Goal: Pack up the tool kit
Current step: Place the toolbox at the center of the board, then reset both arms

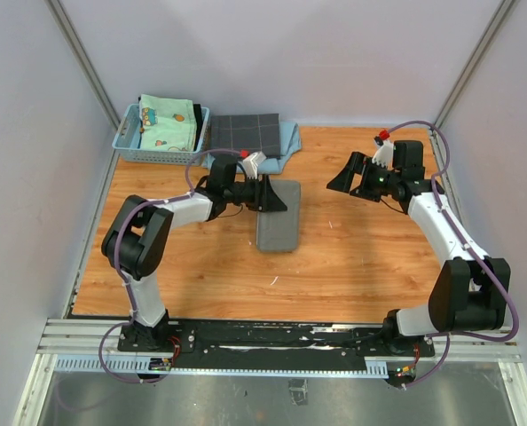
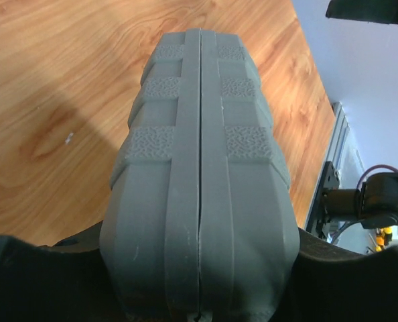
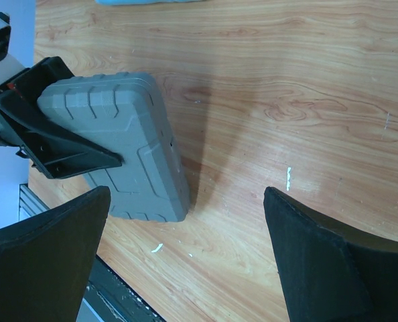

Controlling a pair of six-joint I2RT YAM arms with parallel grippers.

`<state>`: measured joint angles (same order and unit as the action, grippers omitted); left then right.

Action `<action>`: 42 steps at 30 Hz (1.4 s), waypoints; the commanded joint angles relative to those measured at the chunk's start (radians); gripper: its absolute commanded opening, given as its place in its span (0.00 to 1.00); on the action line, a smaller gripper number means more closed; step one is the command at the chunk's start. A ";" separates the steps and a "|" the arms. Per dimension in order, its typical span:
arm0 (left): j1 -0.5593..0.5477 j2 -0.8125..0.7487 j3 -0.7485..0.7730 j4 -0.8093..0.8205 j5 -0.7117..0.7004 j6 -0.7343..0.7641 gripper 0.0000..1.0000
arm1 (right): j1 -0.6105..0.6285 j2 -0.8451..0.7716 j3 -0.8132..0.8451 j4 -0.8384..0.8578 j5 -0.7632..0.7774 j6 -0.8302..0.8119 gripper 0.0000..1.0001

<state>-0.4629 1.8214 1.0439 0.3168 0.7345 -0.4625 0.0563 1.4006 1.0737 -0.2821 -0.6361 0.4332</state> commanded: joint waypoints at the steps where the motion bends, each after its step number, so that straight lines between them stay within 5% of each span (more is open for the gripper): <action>1: -0.001 0.008 0.027 0.000 0.010 0.054 0.31 | -0.009 -0.022 -0.008 0.011 -0.015 0.006 0.98; 9: 0.000 0.068 0.060 -0.114 -0.040 0.136 0.86 | -0.009 -0.019 -0.015 0.004 -0.027 -0.002 0.98; 19: 0.000 0.122 0.090 -0.145 -0.082 0.162 0.90 | -0.008 -0.026 -0.041 0.002 -0.048 -0.009 0.98; 22: 0.002 0.116 0.112 -0.195 -0.167 0.196 0.99 | -0.002 -0.030 -0.051 -0.003 -0.058 -0.020 0.98; 42: 0.006 -0.049 0.178 -0.303 -0.554 0.369 0.99 | 0.157 0.091 -0.133 0.079 -0.012 -0.037 0.98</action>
<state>-0.4576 1.8572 1.2129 0.0166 0.2649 -0.1623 0.1822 1.4570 0.9497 -0.2527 -0.6697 0.4107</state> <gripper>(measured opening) 0.993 0.983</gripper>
